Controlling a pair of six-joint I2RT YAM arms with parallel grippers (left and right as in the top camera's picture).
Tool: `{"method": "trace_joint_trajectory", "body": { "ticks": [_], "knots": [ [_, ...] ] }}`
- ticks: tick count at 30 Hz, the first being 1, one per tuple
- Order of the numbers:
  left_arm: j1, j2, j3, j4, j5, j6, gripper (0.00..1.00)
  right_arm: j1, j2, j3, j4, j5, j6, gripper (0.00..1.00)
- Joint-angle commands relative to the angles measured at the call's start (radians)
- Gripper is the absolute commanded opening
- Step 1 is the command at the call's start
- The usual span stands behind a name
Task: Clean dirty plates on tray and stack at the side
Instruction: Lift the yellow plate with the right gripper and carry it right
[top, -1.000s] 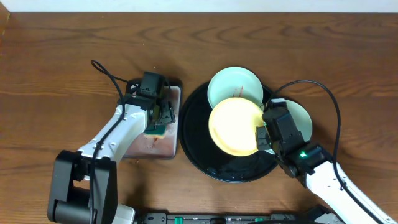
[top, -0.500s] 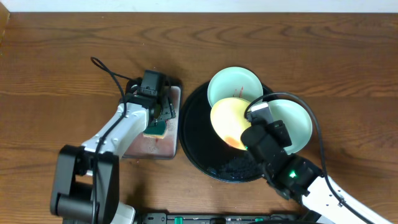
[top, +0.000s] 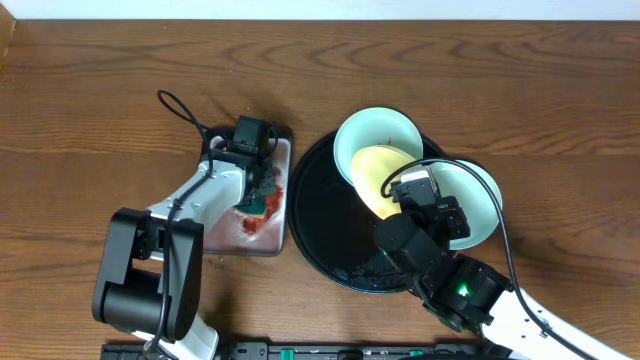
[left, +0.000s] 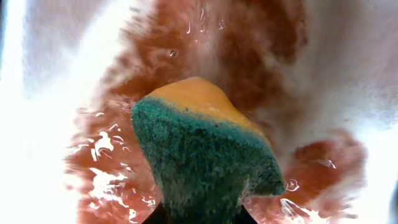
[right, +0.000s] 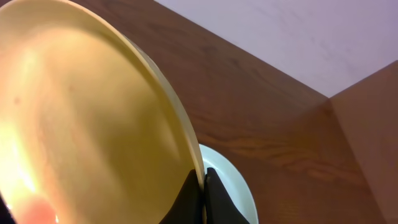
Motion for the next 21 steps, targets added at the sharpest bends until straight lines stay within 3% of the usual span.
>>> {"method": "trace_joint_trajectory", "body": {
  "ticks": [1, 3, 5, 6, 7, 12, 17, 18, 21],
  "knots": [
    [0.005, -0.034, 0.000, 0.005, -0.021, 0.029, 0.07, 0.008, -0.012, 0.000, 0.006, 0.043, -0.006, 0.01],
    [0.005, -0.063, 0.003, -0.003, -0.020, 0.045, 0.13, 0.008, -0.012, 0.000, 0.006, 0.043, -0.006, 0.01],
    [0.005, -0.093, 0.003, -0.018, -0.016, 0.044, 0.62, 0.008, -0.012, 0.000, 0.006, 0.043, -0.006, 0.01],
    [0.005, -0.108, 0.003, -0.027, -0.003, 0.044, 0.75, 0.008, -0.012, 0.000, 0.006, 0.043, -0.009, 0.01],
    [0.005, -0.118, 0.003, -0.039, 0.014, 0.044, 0.77, 0.008, -0.012, 0.000, 0.008, 0.043, -0.019, 0.01],
    [0.005, -0.116, -0.011, -0.124, 0.055, 0.043, 0.78, 0.008, -0.012, 0.000, 0.028, 0.043, -0.071, 0.01],
    [0.005, -0.100, -0.075, -0.073, 0.055, 0.043, 0.77, 0.009, -0.012, 0.000, 0.029, 0.043, -0.070, 0.01],
    [0.005, -0.097, -0.080, -0.070, 0.055, 0.043, 0.74, 0.009, -0.012, 0.000, 0.029, 0.043, -0.070, 0.01],
    [0.005, -0.093, -0.083, -0.071, 0.055, 0.043, 0.43, 0.009, -0.012, 0.000, 0.029, 0.043, -0.070, 0.01]
  ]
}}
